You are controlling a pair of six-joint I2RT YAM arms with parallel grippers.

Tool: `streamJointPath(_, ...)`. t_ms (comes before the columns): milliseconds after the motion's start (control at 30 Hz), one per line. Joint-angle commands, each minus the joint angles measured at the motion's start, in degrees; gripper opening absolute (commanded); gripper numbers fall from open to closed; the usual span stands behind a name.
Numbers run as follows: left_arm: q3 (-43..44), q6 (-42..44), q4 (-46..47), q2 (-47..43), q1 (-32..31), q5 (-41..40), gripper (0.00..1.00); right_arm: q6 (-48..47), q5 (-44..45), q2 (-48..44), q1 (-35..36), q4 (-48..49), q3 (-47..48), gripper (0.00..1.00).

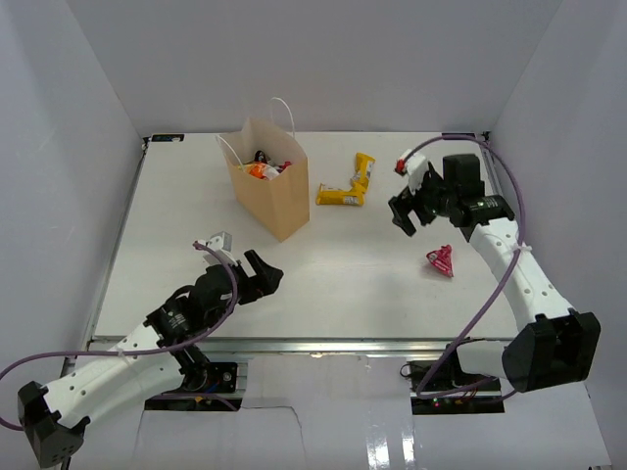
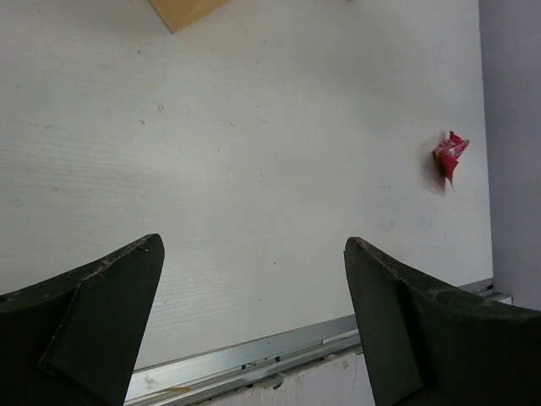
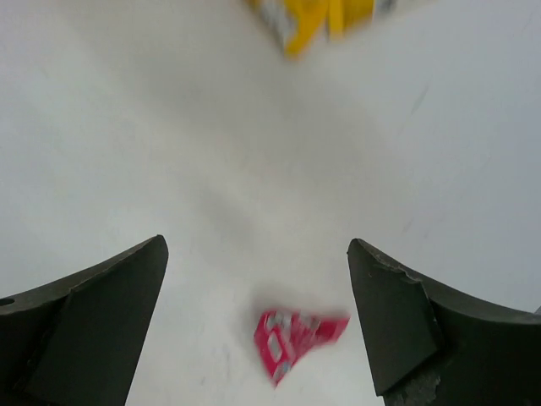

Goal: Place the snacks into the paper bag

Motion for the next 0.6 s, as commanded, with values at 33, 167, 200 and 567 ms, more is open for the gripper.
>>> streamJointPath(33, 2.3, 3.6, 2.5, 2.3, -0.1, 0.5, 0.98, -1.6, 12.5, -2.0, -7.8, -8.2, -13.1, 0.92)
streamJointPath(167, 1.5, 4.6, 5.8, 3.6, 0.0, 0.2, 0.98, 6.5, 28.7, -0.1, -8.9, -3.3, -19.4, 0.94)
streamJointPath(200, 1.3, 4.8, 6.0, 4.4, 0.0, 0.3, 0.98, 8.2, 29.1, 1.1, -9.1, -3.1, -19.4, 0.94)
streamJointPath(567, 0.1, 3.2, 8.8, 7.1, 0.0, 4.8, 0.98, 32.0, 22.7, 14.7, -11.1, -3.4, -14.3, 1.0)
